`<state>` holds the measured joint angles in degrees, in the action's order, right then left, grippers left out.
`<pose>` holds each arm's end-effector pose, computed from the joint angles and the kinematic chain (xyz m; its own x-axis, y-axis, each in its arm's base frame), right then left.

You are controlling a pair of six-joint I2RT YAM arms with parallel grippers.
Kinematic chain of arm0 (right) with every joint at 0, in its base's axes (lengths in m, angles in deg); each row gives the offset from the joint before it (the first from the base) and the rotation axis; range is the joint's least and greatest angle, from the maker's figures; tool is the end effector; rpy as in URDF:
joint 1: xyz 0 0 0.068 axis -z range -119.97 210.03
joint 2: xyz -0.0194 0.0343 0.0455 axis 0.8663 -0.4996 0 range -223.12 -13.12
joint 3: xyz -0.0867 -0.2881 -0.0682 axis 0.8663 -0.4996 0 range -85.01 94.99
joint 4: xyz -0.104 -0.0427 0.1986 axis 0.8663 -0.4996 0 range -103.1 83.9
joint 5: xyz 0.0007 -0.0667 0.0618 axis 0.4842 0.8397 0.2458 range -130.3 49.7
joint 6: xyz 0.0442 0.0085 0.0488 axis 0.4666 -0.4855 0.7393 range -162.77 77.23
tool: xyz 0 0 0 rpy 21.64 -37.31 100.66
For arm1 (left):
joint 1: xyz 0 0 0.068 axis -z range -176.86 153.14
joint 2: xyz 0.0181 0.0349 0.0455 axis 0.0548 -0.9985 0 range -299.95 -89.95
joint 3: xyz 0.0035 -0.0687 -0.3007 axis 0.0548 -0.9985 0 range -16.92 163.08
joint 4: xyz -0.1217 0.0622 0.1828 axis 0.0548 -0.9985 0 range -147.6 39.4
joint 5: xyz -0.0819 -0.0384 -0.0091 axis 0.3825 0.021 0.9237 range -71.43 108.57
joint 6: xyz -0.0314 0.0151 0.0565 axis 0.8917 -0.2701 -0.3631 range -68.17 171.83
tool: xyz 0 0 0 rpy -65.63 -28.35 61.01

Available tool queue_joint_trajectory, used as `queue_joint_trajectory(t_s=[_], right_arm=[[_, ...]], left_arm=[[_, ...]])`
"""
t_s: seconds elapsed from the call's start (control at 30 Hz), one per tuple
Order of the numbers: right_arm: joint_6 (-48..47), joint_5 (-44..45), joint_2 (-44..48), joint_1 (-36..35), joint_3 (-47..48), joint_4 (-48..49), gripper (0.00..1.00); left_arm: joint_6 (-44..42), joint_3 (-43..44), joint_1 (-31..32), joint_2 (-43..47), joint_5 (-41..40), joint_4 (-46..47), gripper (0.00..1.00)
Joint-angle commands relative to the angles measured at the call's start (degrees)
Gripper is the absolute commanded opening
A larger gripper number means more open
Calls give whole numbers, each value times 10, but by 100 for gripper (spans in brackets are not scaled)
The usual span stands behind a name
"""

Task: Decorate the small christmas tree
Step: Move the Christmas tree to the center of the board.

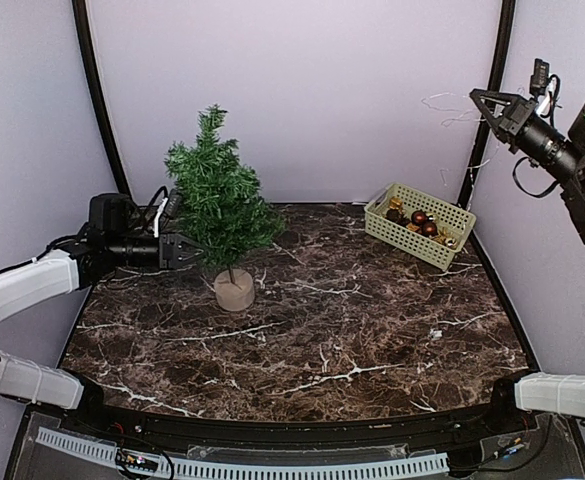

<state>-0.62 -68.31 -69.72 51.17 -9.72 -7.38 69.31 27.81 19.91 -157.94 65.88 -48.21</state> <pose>0.1429 0.0472 0.5244 -0.1692 0.5732 -0.8017 -0.6275 0.5646 0.5362 0.2050 -0.1021 0.3257 -0.5815 -0.0375 -0.8127 0.7114 0.4611 -0.5303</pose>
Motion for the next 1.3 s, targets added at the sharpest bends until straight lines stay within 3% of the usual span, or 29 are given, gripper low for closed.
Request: queue_joint_trajectory(t_s=[0.0, 0.3, 0.53, 0.73, 1.0, 1.27], right_arm=[[2, 10, 9, -1, -7, 20, 0], [2, 11, 9, -1, -8, 20, 0], [-3, 9, 13, -1, -3, 15, 0], [-6, 11, 17, -1, -6, 15, 0], [-6, 9, 17, -1, -10, 15, 0], [-9, 3, 23, -1, -14, 15, 0]], left_arm=[[24, -5, 42, -6, 7, 83, 0], [55, -9, 136, -46, -29, 158, 0], [43, -5, 156, -57, -59, 166, 0], [14, -1, 156, -29, -91, 121, 0], [-10, -27, 155, 34, -258, 22, 6], [0, -52, 156, 66, -337, -16, 9]])
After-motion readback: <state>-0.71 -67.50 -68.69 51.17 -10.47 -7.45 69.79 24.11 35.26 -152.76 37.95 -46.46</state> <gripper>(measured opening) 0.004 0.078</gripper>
